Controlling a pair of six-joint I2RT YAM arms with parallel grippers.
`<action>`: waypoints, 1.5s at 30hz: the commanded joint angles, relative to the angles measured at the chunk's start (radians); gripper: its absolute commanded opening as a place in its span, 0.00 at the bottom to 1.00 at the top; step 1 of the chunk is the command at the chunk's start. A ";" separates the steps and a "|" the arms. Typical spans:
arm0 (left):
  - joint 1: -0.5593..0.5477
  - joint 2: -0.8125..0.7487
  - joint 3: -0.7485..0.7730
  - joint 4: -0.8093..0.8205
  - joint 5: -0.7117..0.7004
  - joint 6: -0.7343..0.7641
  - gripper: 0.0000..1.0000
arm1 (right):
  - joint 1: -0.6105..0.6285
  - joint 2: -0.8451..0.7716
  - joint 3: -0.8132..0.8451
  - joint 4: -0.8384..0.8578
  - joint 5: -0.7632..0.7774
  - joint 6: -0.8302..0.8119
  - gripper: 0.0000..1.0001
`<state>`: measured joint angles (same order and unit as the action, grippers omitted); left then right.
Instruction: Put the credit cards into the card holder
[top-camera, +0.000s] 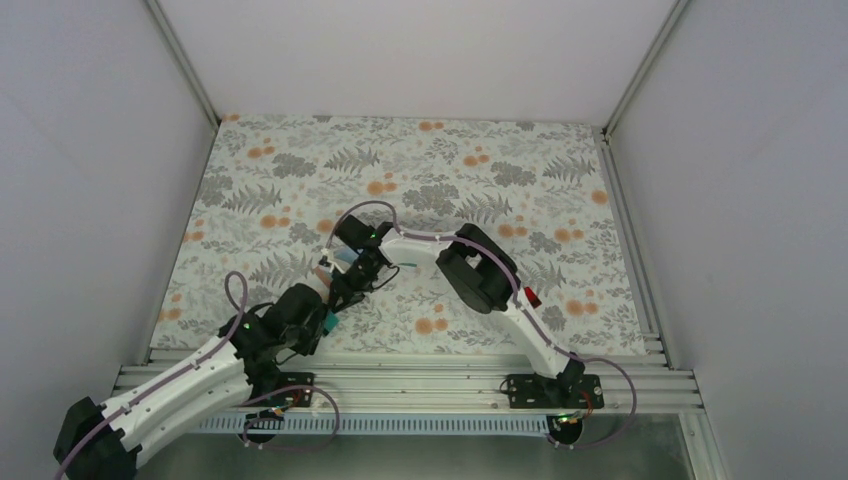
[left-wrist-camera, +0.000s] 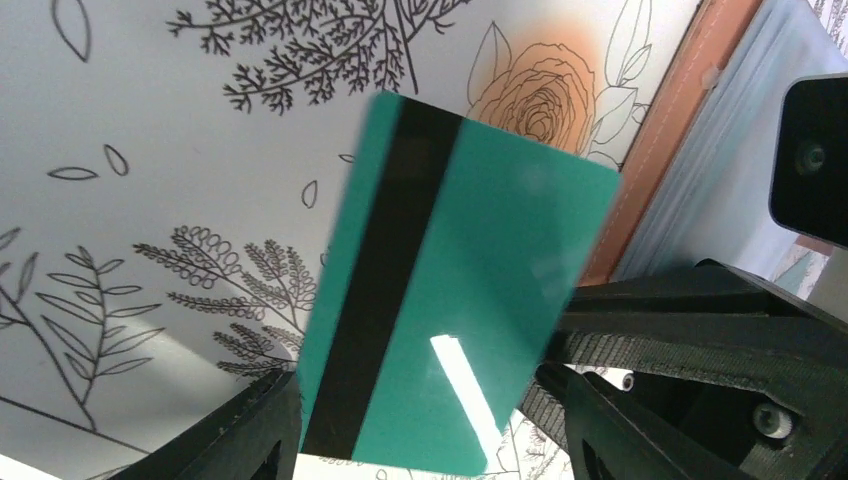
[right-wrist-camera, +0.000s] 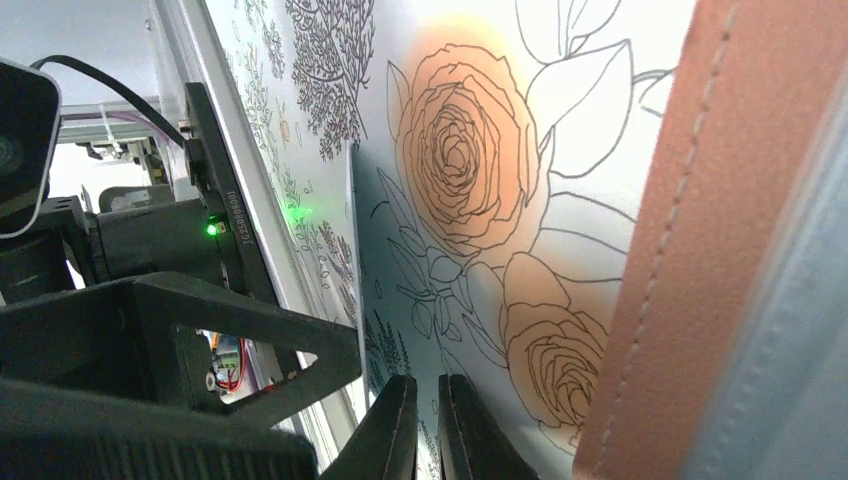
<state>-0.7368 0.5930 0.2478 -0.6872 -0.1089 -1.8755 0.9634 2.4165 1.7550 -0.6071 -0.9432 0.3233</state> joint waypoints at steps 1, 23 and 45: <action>0.002 0.043 -0.008 -0.008 0.042 0.032 0.68 | -0.006 -0.022 -0.006 0.018 0.044 0.026 0.08; 0.017 -0.033 -0.074 -0.108 0.020 -0.017 0.42 | -0.041 -0.050 -0.082 0.103 -0.102 0.075 0.24; 0.032 0.007 -0.117 -0.040 0.054 0.001 0.24 | -0.070 -0.051 -0.156 0.232 -0.196 0.190 0.32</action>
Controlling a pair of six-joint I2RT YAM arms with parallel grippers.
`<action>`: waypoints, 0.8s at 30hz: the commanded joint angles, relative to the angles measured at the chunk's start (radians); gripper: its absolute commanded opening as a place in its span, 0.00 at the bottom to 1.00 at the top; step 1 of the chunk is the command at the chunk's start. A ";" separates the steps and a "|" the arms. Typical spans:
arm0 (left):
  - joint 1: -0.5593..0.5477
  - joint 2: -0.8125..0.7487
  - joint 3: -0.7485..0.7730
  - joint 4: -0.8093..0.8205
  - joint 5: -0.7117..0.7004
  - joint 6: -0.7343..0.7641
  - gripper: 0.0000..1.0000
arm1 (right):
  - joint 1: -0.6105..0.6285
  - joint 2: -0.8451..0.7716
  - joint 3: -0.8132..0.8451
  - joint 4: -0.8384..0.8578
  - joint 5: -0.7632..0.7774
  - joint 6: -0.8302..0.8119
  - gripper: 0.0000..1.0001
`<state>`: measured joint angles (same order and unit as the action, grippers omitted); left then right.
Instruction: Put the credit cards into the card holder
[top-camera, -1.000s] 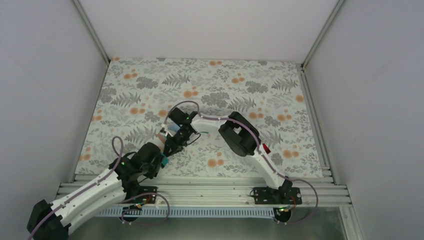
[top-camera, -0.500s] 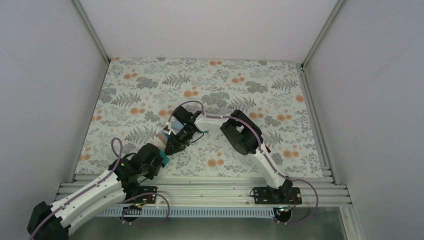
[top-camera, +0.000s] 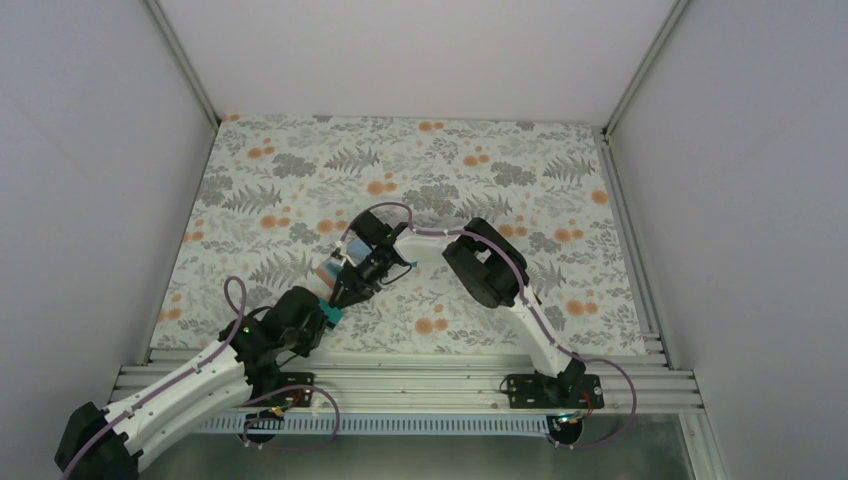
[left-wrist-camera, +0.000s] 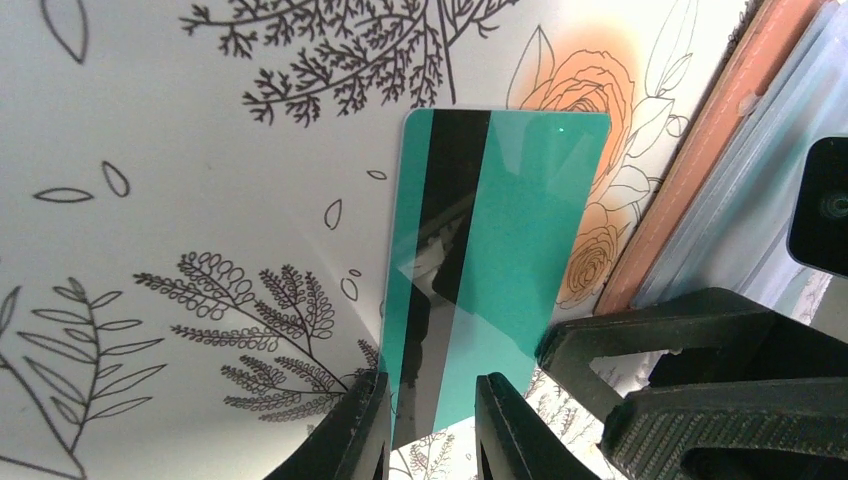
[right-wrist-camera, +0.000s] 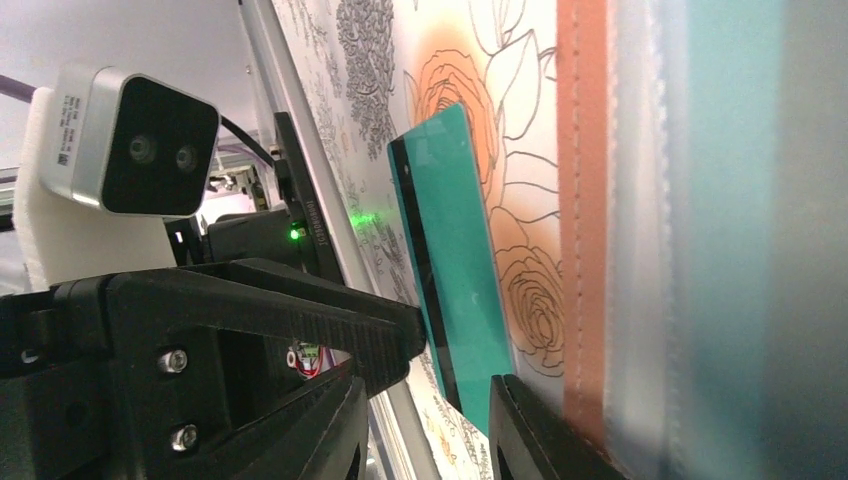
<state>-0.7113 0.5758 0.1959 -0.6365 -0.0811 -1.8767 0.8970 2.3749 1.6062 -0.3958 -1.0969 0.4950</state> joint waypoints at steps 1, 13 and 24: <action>0.008 0.028 -0.066 -0.087 0.026 0.004 0.24 | -0.003 -0.003 0.003 0.010 -0.037 0.012 0.33; 0.018 0.160 0.212 -0.325 -0.072 0.193 0.54 | 0.002 -0.043 0.113 -0.139 0.127 -0.121 0.33; 0.183 0.466 0.455 -0.327 -0.166 0.621 0.66 | -0.012 -0.215 -0.017 -0.152 0.294 -0.131 0.32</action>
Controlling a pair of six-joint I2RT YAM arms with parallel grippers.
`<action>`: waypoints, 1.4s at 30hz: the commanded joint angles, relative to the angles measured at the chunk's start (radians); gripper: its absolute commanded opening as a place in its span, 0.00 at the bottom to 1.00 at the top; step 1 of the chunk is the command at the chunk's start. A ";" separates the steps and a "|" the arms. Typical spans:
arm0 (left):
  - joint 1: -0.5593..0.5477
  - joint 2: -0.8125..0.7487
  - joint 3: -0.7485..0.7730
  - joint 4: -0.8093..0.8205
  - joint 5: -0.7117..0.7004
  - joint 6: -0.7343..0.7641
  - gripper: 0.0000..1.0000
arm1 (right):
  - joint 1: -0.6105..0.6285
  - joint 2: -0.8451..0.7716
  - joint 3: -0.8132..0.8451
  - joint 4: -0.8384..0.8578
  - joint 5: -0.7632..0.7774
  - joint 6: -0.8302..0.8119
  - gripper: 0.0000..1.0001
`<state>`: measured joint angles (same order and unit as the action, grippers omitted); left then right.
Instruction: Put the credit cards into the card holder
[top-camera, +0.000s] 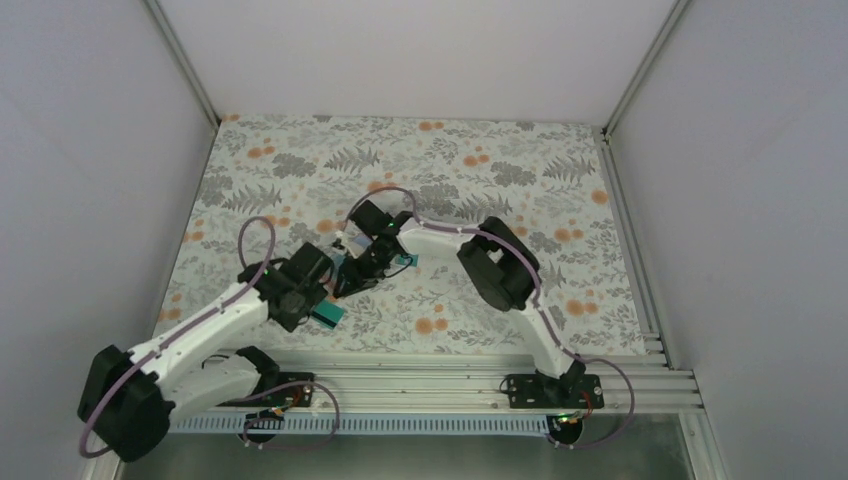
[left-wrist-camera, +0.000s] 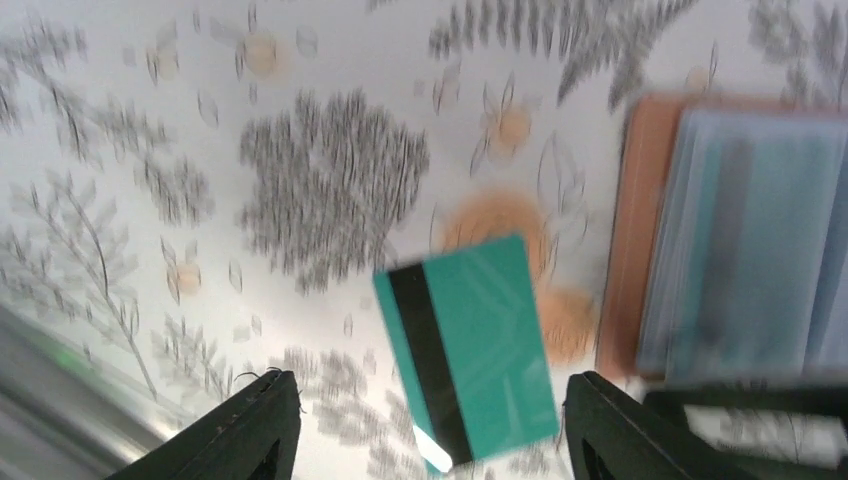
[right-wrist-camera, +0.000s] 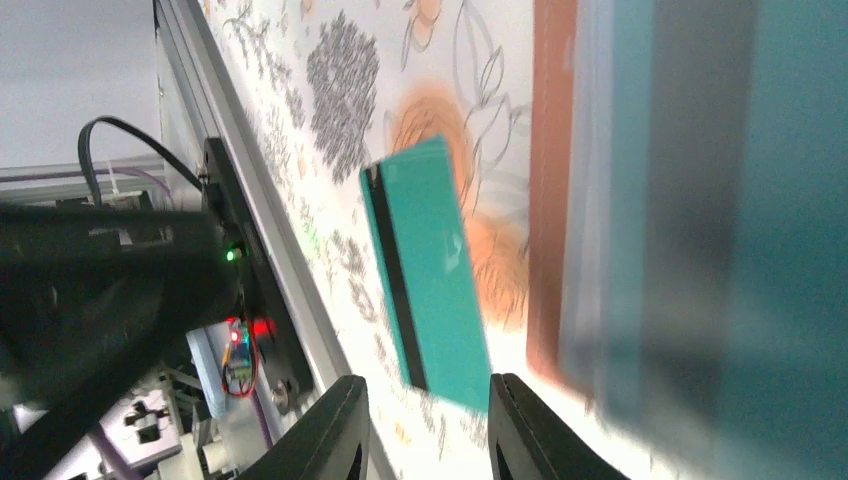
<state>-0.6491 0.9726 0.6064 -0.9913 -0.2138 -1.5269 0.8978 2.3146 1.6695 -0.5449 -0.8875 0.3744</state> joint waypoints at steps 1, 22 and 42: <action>0.163 0.090 0.045 0.055 -0.015 0.345 0.62 | -0.018 -0.184 -0.111 0.007 0.097 -0.001 0.31; 0.117 0.425 0.039 0.242 0.252 0.539 0.34 | -0.140 -0.644 -0.563 0.018 0.187 0.073 0.28; -0.116 0.329 -0.021 0.313 0.359 0.572 0.34 | 0.060 -0.944 -1.009 0.332 0.440 0.817 0.37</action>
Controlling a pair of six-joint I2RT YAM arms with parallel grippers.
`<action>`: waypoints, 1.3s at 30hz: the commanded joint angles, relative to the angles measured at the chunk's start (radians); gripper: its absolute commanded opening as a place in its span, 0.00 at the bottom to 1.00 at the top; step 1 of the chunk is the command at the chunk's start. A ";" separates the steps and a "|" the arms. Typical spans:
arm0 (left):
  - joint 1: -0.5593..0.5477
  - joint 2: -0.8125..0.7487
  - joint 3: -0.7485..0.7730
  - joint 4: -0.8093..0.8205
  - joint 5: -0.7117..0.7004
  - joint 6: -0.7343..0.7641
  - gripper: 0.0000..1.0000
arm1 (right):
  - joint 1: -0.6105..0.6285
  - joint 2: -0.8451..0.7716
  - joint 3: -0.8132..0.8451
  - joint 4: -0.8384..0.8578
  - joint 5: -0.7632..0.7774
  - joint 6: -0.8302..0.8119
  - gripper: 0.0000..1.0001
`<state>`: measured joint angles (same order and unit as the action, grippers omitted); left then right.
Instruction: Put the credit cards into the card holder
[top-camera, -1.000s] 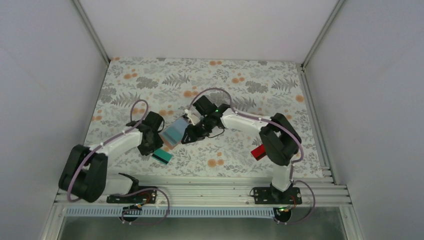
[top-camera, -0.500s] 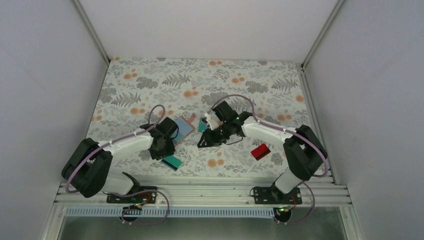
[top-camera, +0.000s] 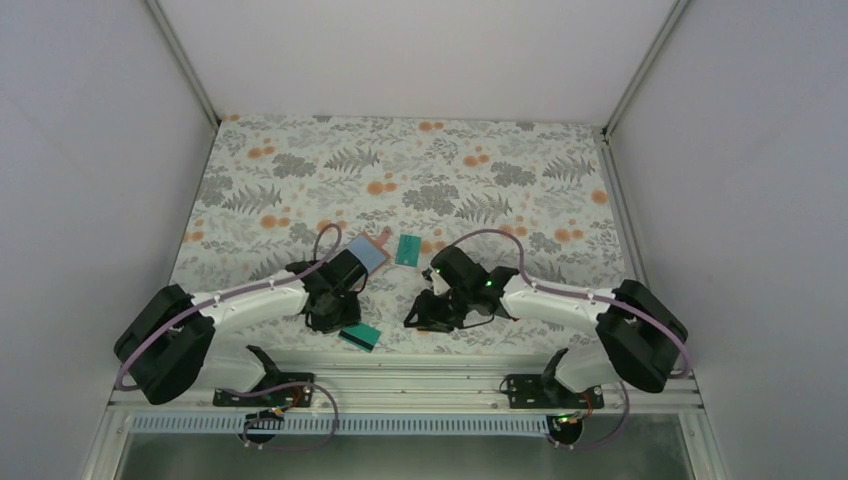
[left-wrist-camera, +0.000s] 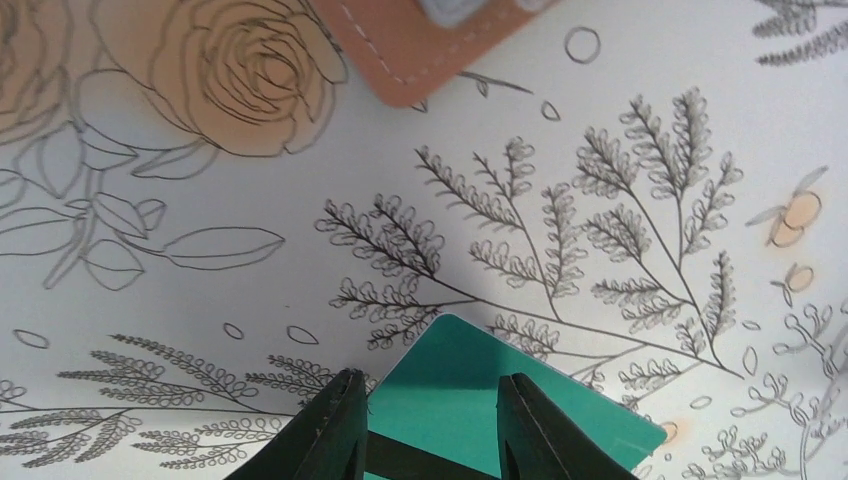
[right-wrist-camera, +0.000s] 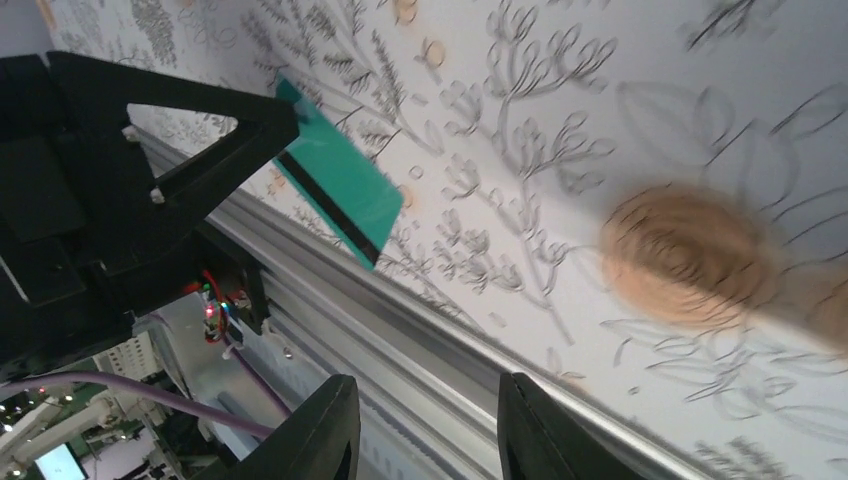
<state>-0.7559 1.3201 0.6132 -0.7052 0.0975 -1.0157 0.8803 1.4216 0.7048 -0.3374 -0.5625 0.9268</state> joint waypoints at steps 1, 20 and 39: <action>-0.010 -0.017 -0.028 0.037 0.052 0.079 0.35 | 0.095 -0.050 -0.055 0.143 0.130 0.301 0.37; -0.025 -0.030 -0.094 0.090 0.149 0.182 0.35 | 0.386 0.138 -0.029 0.331 0.322 0.748 0.49; -0.024 -0.013 -0.098 0.071 0.174 0.261 0.35 | 0.428 0.234 -0.061 0.443 0.419 0.885 0.50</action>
<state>-0.7727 1.2789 0.5529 -0.5846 0.2516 -0.7845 1.2896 1.6329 0.6590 0.0940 -0.1864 1.7710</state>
